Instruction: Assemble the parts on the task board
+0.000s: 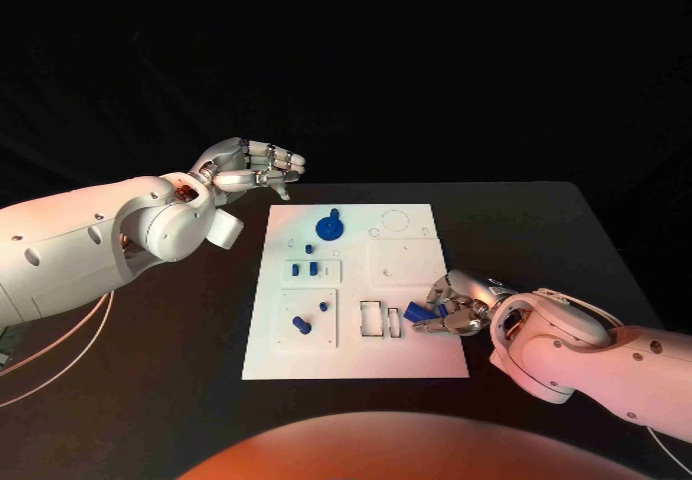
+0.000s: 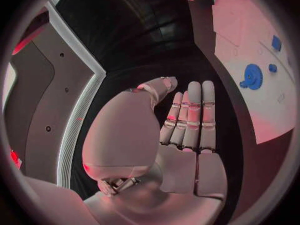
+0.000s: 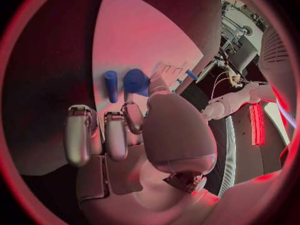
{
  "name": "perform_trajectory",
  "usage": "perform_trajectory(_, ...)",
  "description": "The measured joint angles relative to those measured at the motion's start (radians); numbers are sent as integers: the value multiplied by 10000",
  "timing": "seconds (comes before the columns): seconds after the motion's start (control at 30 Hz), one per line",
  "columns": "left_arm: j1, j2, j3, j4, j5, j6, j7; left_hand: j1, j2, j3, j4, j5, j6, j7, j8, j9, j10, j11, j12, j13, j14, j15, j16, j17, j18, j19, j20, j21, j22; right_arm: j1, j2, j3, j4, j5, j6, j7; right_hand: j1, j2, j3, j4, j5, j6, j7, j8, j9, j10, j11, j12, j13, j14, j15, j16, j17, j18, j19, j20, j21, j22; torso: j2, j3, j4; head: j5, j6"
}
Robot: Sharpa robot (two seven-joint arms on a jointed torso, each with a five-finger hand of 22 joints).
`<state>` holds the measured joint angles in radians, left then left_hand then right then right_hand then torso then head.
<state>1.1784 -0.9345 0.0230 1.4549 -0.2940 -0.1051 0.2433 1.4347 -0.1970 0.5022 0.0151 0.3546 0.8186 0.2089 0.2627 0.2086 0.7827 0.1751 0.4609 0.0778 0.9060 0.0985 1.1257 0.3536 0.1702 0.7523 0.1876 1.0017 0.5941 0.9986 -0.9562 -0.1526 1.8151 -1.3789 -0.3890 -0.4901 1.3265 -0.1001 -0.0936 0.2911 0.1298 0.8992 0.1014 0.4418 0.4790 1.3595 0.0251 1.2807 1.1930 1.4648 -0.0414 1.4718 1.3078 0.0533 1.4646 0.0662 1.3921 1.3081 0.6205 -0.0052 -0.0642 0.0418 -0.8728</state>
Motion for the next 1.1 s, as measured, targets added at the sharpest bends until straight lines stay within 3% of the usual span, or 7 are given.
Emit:
perform_trajectory(0.23,0,-15,-2,8,0,3,-2,0,0,0,0,0,0,0,0,0,0,0,0,0,0,0,0,0,0,0,0,0,0,-36,152,21,-47,-86,28,-67,-70,69,0,0,-1,80,-28,71,49,36,-36,43,110,0,0,39,-1,1,0,0,39,-1,1,-12,-2,12,0)
perform_trajectory(0.47,0,-34,-2,14,0,4,-4,0,0,0,0,0,0,0,0,1,0,0,0,0,0,0,0,1,0,0,0,0,-1,-69,184,6,-24,-73,-171,-70,-144,441,-2,-2,-8,318,-139,113,152,234,-160,233,439,0,-73,140,-2,-114,0,-73,325,-2,-1,-15,-5,48,0)
perform_trajectory(0.63,0,-41,-3,14,0,4,-4,0,0,0,0,0,0,0,0,1,0,0,0,0,0,0,0,1,0,0,0,0,-1,-107,96,-24,158,15,-507,-20,-129,559,-2,-2,-26,449,-188,152,191,342,-199,341,604,36,-108,208,-2,-114,-1,-73,496,-3,-12,-11,-12,57,0)
perform_trajectory(0.87,0,-40,-3,5,0,3,-4,-99,8,0,0,0,0,0,0,1,0,0,70,0,0,0,0,1,1,-27,27,0,-1,123,10,18,560,303,-977,172,-144,731,-14,-12,-47,492,-172,149,271,433,-220,416,750,1,-143,253,-2,-114,35,-109,655,-3,-19,-10,-16,43,0)
perform_trajectory(1.1,0,-34,-3,7,0,3,-4,-99,8,0,0,0,0,0,0,2,0,0,69,0,0,0,0,1,0,-27,27,0,-2,227,238,23,682,739,-1100,313,-167,835,-15,-12,-60,532,-140,123,277,466,-252,428,778,1,-143,292,-3,-113,-2,-145,656,-5,2,-3,-10,50,0)
